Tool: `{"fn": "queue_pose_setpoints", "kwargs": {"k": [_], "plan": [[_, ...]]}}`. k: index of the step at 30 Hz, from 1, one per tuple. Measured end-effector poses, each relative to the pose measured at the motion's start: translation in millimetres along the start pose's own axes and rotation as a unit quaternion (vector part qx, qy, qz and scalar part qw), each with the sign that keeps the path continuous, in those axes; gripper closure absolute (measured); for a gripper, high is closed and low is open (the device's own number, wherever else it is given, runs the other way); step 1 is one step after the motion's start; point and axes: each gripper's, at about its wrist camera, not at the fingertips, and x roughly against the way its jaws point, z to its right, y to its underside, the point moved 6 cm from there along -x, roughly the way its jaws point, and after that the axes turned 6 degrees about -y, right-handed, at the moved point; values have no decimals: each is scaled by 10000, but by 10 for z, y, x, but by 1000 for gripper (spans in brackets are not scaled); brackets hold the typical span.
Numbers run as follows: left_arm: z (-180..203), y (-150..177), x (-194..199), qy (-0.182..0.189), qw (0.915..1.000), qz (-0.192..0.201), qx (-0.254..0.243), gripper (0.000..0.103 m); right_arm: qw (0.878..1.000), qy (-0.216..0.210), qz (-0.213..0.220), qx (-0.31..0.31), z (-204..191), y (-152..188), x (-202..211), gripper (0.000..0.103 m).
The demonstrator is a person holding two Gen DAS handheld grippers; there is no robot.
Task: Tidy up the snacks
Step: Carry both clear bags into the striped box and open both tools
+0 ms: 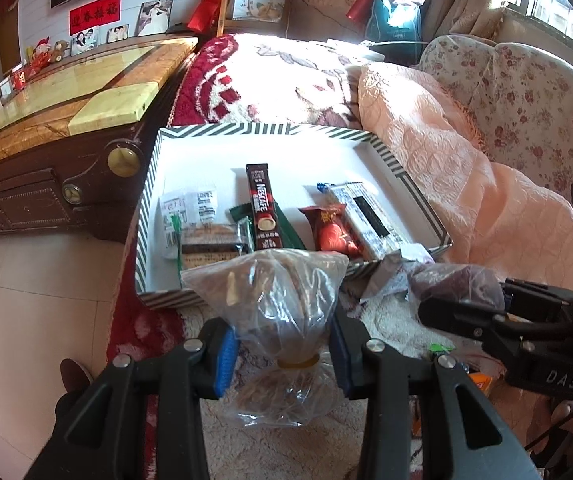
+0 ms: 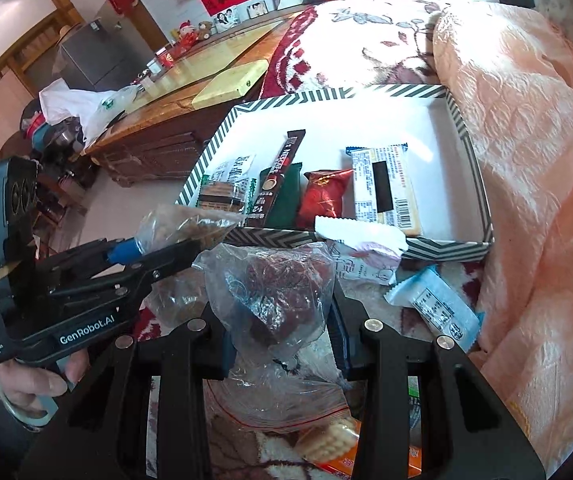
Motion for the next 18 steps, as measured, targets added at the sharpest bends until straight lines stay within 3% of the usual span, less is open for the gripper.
{"fn": "queue_pose_setpoints", "kwargs": {"k": [8, 18], "plan": [[-113, -185, -46, -53, 10000, 41, 70, 61, 9999, -22, 0, 113, -58, -118, -29, 66], [-310, -557, -298, -117, 9997, 7, 230, 61, 9995, 173, 13, 262, 66, -540, -188, 66]]}}
